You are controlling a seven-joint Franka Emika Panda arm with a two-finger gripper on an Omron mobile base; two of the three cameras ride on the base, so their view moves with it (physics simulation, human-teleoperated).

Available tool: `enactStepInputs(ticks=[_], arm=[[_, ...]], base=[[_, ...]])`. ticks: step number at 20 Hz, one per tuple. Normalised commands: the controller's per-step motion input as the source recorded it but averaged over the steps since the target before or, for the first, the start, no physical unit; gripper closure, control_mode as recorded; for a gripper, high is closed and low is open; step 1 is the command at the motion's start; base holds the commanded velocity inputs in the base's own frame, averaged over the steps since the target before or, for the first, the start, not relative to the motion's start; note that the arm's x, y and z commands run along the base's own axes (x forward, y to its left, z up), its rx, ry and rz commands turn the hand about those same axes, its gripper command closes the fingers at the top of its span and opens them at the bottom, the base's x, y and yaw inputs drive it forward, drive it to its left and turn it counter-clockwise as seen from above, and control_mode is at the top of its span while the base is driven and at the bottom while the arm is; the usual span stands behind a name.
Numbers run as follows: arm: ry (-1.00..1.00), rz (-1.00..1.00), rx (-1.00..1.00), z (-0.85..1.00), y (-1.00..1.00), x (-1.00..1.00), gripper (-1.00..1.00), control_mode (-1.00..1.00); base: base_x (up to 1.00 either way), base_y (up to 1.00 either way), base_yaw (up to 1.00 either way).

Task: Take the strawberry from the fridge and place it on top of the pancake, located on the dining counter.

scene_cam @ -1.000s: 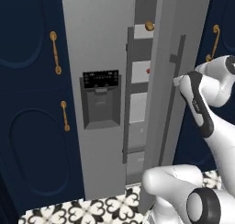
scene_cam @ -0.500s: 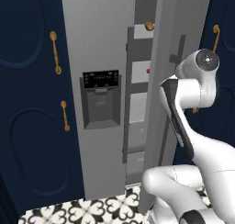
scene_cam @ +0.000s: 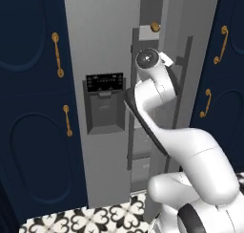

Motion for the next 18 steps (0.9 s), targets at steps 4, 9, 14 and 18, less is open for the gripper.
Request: enactStepInputs(ticks=[4, 9, 14, 18], arm=[[0.12, -0.01, -0.14, -0.07, 0.23, 0.86, -1.00, -1.00], [0.08, -0.03, -0.07, -0.04, -0.01, 0.67, -1.00, -1.00], [0.01, -0.03, -0.05, -0.03, -0.09, 0.52, -1.00, -1.00], [0.02, 0.00, -0.04, -0.01, -0.03, 0.49, -1.00, -1.00]], base=[[0.00, 0.00, 0.00], [0.00, 0.00, 0.00], [0.00, 0.00, 0.00], [0.00, 0.00, 0.00]])
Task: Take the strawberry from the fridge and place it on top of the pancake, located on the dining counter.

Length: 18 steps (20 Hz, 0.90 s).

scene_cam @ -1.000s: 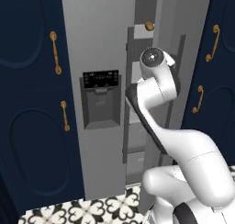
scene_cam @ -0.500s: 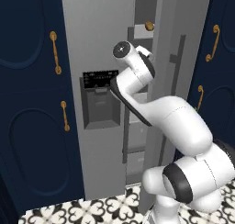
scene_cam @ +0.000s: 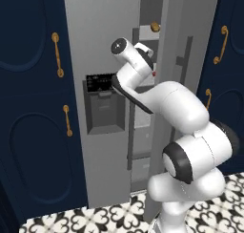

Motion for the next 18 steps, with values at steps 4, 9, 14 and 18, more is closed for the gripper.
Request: enactStepInputs(ticks=[4, 9, 14, 18], arm=[[0.00, -0.01, -0.03, -0.01, -0.19, 0.33, -1.00, -1.00], [0.00, 0.00, 0.00, 0.00, -0.47, 0.14, -1.00, -1.00], [-0.01, 0.00, 0.00, 0.00, -0.69, 0.00, -1.00, -1.00], [-0.09, 0.00, 0.00, 0.09, -0.86, -0.28, -1.00, -1.00]], base=[[0.00, 0.00, 0.00], [0.00, 0.00, 0.00], [0.00, 0.00, 0.00], [0.00, 0.00, 0.00]])
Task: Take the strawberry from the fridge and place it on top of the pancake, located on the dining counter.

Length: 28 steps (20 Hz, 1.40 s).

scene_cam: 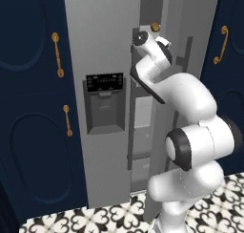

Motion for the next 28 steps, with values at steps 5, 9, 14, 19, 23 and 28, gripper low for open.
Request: enactStepInputs(ticks=[5, 9, 14, 19, 23, 28], arm=[[-0.15, -0.02, 0.00, 0.10, -0.85, -0.82, -1.00, -1.00], [-0.12, -0.08, 0.00, 0.10, -0.92, -0.85, -1.00, -1.00], [-0.05, -0.13, 0.00, 0.04, -1.00, -0.76, -1.00, -1.00], [0.04, -0.18, 0.14, 0.04, -0.99, -0.13, -1.00, -1.00], [0.05, -0.17, 0.15, 0.00, -1.00, 0.00, -1.00, -1.00], [0.00, -0.14, 0.14, 0.00, -1.00, -0.07, -1.00, -1.00]], base=[[0.00, 0.00, 0.00], [0.00, 0.00, 0.00], [0.00, 0.00, 0.00], [0.00, 0.00, 0.00], [0.00, 0.00, 0.00], [0.00, 0.00, 0.00]])
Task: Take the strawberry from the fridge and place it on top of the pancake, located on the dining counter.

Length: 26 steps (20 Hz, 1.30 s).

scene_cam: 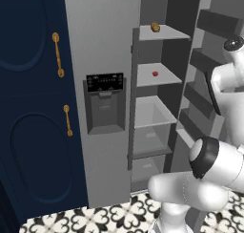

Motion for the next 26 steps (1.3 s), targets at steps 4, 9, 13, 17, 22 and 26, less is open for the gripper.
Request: enactStepInputs(ticks=[4, 9, 13, 17, 22, 26], arm=[[-0.07, -0.07, 0.11, 0.00, -0.73, -0.26, -1.00, -1.00], [-0.28, 0.00, 0.02, 0.05, 0.04, -0.81, -1.00, -1.00], [-0.21, 0.03, 0.00, 0.00, 0.74, -0.55, -1.00, -1.00], [-0.01, 0.09, 0.01, -0.01, 0.98, -0.06, -1.00, -1.00], [-0.01, 0.07, 0.10, -0.13, 0.87, -0.09, -1.00, -1.00], [-0.02, 0.13, 0.17, -0.16, 0.69, -0.30, -1.00, -1.00]], base=[[0.00, 0.00, 0.00], [0.00, 0.00, 0.00], [0.00, 0.00, 0.00], [0.00, 0.00, 0.00], [0.00, 0.00, 0.00], [0.00, 0.00, 0.00]])
